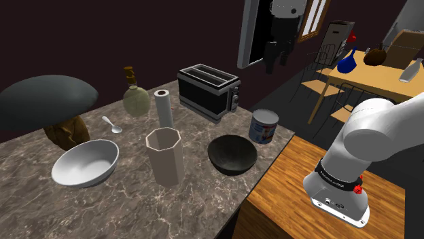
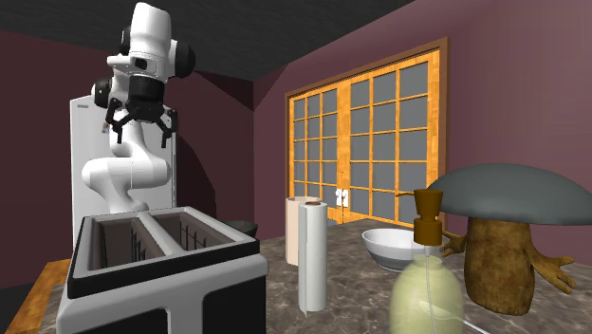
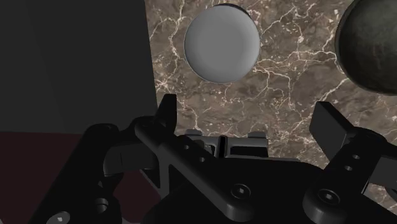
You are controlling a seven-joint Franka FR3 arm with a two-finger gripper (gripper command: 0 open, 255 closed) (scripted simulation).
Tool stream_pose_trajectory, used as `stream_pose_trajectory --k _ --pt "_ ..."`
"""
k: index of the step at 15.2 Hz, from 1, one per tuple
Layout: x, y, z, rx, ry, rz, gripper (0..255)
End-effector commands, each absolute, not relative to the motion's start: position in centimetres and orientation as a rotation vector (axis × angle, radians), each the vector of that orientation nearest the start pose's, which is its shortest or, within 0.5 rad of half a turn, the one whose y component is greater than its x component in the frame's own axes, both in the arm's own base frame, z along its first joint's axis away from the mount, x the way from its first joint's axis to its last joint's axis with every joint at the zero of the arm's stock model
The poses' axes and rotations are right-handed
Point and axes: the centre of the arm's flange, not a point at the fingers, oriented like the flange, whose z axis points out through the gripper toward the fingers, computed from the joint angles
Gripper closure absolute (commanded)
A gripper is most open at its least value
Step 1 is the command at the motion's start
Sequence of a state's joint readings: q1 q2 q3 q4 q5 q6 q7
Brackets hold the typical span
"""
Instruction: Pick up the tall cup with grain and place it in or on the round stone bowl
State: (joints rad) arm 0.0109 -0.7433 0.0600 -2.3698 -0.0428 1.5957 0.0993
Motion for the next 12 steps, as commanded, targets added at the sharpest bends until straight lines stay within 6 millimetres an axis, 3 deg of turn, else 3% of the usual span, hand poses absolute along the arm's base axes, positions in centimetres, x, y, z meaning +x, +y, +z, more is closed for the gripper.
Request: stream_pose_trajectory --k 1,12 --pt "31.9 2.3 57.3 -3.226 0.07 0.041 0" --pt "36.7 14.4 51.8 -3.198 0.018 0.036 0"
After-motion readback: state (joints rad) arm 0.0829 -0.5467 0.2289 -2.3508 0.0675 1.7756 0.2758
